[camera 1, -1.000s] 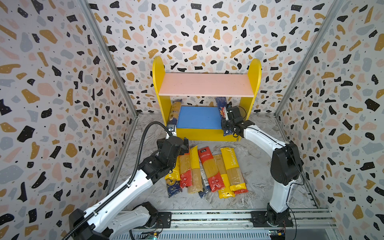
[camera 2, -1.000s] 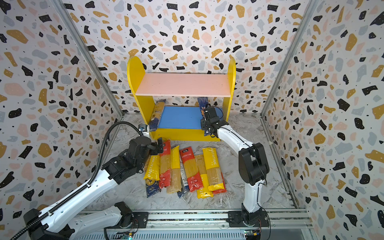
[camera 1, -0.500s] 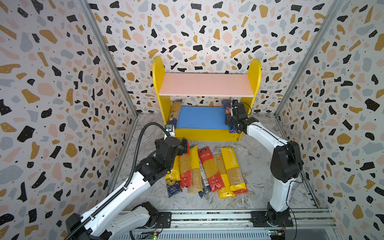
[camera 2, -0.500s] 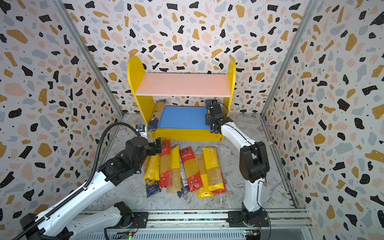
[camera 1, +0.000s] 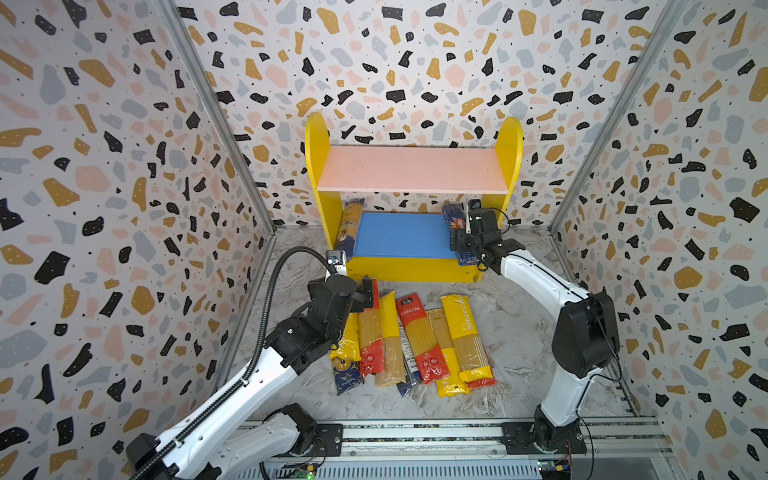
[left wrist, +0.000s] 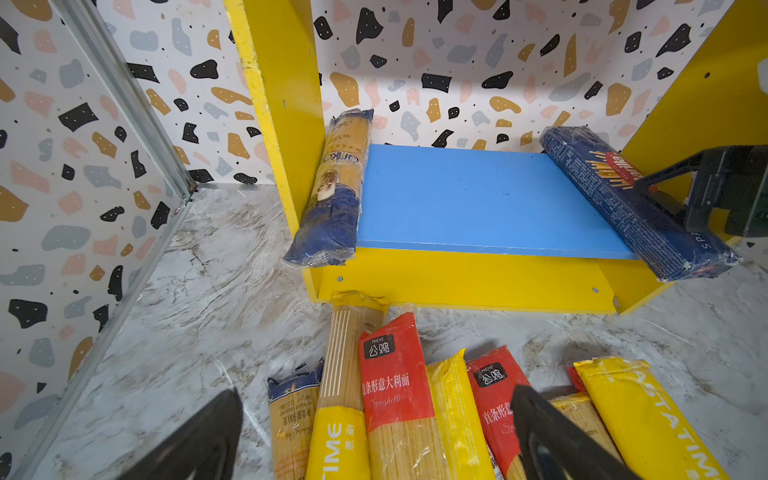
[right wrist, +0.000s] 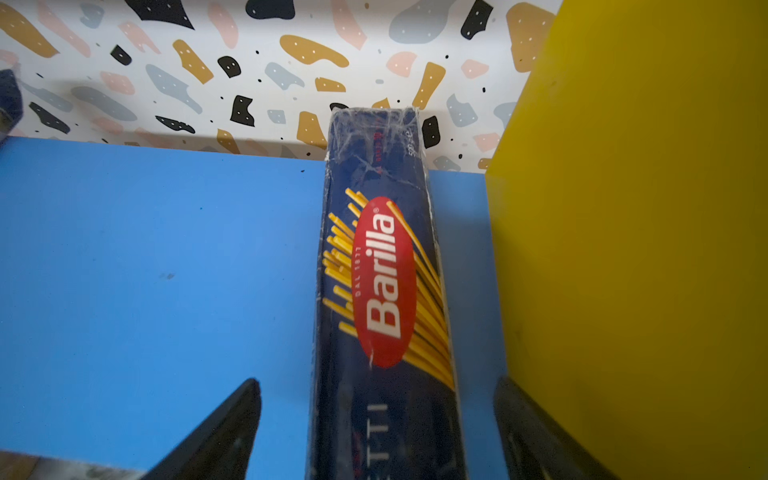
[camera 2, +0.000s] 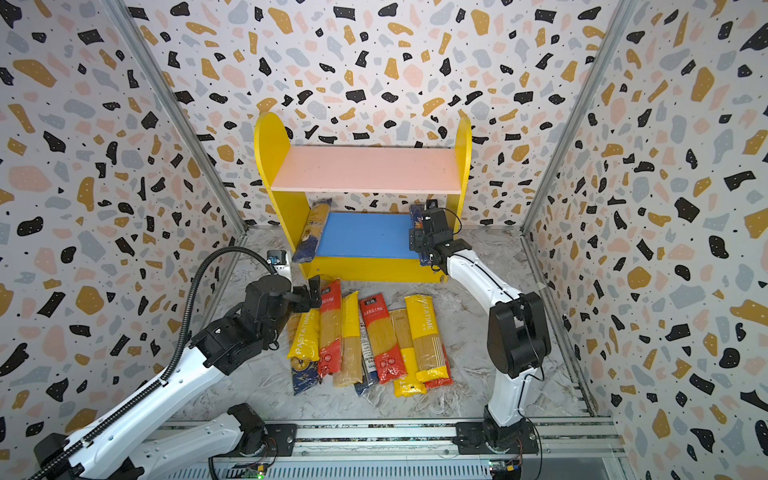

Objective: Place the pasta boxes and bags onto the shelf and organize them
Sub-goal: 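Lower the Barilla box upright onto the blue shelf's far end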

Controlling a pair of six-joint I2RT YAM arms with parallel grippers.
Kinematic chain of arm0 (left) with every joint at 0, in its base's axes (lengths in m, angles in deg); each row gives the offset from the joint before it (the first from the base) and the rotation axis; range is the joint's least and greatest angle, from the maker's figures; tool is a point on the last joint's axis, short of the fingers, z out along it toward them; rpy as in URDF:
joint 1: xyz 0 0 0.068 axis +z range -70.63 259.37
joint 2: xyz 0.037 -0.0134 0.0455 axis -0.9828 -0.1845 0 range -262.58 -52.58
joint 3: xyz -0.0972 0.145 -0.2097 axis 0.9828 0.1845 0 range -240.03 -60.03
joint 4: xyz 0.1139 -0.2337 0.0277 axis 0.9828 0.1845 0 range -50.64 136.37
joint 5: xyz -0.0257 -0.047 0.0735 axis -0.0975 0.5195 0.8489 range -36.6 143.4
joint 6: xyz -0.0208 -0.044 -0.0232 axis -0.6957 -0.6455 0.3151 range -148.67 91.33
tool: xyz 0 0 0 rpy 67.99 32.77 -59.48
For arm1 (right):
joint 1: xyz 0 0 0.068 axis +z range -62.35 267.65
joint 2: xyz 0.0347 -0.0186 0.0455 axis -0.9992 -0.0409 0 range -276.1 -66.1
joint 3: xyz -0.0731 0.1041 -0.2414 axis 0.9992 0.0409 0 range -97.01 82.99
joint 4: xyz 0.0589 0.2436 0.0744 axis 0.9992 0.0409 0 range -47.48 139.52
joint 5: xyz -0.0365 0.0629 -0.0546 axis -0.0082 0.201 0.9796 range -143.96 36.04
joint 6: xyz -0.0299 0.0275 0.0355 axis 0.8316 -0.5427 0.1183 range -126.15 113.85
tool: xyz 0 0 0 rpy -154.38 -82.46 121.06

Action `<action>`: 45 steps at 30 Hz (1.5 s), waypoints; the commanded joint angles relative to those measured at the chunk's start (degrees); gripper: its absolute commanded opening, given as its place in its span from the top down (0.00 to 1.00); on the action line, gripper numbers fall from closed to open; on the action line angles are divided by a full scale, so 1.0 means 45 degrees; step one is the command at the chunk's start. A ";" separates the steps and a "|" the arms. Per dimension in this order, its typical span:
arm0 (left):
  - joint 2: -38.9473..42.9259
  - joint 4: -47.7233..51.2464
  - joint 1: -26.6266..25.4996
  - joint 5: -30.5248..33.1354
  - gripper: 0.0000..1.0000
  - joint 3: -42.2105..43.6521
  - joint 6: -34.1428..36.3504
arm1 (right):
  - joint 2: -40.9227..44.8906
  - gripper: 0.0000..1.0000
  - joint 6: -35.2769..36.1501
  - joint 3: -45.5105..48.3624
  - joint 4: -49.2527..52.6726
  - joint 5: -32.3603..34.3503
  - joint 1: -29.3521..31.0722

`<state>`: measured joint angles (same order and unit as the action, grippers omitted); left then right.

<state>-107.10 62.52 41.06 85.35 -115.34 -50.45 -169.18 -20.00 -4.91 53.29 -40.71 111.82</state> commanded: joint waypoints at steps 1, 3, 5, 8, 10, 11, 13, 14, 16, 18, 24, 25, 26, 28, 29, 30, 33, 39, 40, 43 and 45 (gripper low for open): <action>0.0415 0.0090 0.0075 -0.0067 0.01 0.0140 -0.0238 | 0.0878 0.14 -0.0183 -0.0004 -0.0374 -0.0221 0.0416; 0.0546 0.0114 0.0070 -0.0050 0.01 0.0218 -0.0287 | 0.0728 0.15 -0.0232 -0.0149 -0.0309 -0.0454 0.0612; 0.0626 0.0156 0.0074 -0.0048 0.00 0.0288 -0.0331 | 0.0423 0.15 -0.0266 -0.0317 -0.0245 -0.0419 0.0899; 0.0732 0.0258 0.0074 0.0008 0.00 0.0367 -0.0336 | -0.0093 0.15 -0.0337 -0.0659 -0.0249 -0.0473 0.1198; 0.0780 0.0344 0.0075 0.0096 0.01 0.0395 -0.0326 | -0.0506 0.16 -0.0386 -0.0955 -0.0243 -0.0464 0.1343; 0.0803 0.0399 0.0075 0.0155 0.01 0.0387 -0.0298 | -0.0734 0.16 -0.0411 -0.1144 -0.0230 -0.0465 0.1387; 0.0856 0.0496 0.0075 0.0277 0.00 0.0360 -0.0204 | -0.1234 0.16 -0.0448 -0.1574 -0.0242 -0.0431 0.1494; 0.0873 0.0542 0.0075 0.0352 0.00 0.0338 -0.0153 | -0.1505 0.16 -0.0469 -0.1849 -0.0228 -0.0408 0.1517; 0.0874 0.0581 0.0093 0.0469 0.00 0.0284 -0.0026 | -0.2063 0.16 -0.0545 -0.2472 -0.0123 -0.0374 0.1560; 0.0851 0.0625 0.0094 0.0593 0.01 0.0260 0.0049 | -0.2706 0.16 -0.0595 -0.3180 0.0132 -0.0273 0.1560; 0.0693 0.0606 0.0114 0.0811 0.01 0.0201 0.0143 | -0.4387 0.16 -0.0716 -0.5327 0.1419 -0.0096 0.1201; 0.0681 0.0594 0.0114 0.0812 0.01 0.0182 0.0162 | -0.4526 0.16 -0.0722 -0.5510 0.1587 -0.0057 0.1109; 0.0637 0.0595 0.0114 0.0821 0.01 0.0152 0.0187 | -0.4600 0.16 -0.0740 -0.5602 0.1699 -0.0007 0.1012; 0.0595 0.0524 0.0133 0.0816 0.00 0.0140 0.0230 | -0.4644 0.16 -0.0784 -0.5619 0.1796 0.0002 0.0809; 0.0545 0.0471 0.0128 0.0797 0.01 0.0123 0.0265 | -0.4659 0.16 -0.0795 -0.5623 0.1869 -0.0057 0.0700; 0.0505 0.0411 0.0123 0.0754 0.00 0.0123 0.0270 | -0.4659 0.16 -0.0805 -0.5628 0.1910 -0.0098 0.0607; 0.0364 0.0380 0.0153 0.0661 0.01 0.0069 0.0289 | -0.4718 0.16 -0.0773 -0.5622 0.1988 -0.0231 0.0292; 0.0406 0.0388 0.0172 0.0694 0.00 0.0142 0.0260 | -0.4902 0.16 -0.0595 -0.5839 0.2050 -0.0102 0.0143; 0.0401 0.0392 0.0172 0.0674 0.00 0.0142 0.0241 | -0.4987 0.16 -0.0581 -0.5974 0.2126 0.0010 0.0132; 0.0406 0.0399 0.0172 0.0636 0.01 0.0104 0.0218 | -0.5254 0.16 -0.0580 -0.6451 0.2367 0.0312 0.0109; 0.0412 0.0406 0.0172 0.0616 0.01 0.0047 0.0231 | -0.5363 0.15 -0.0548 -0.6685 0.2450 0.0335 0.0109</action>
<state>-105.72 65.28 41.44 88.12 -114.34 -50.25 -192.48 -23.15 -32.10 61.72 -42.11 113.48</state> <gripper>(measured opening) 0.995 0.844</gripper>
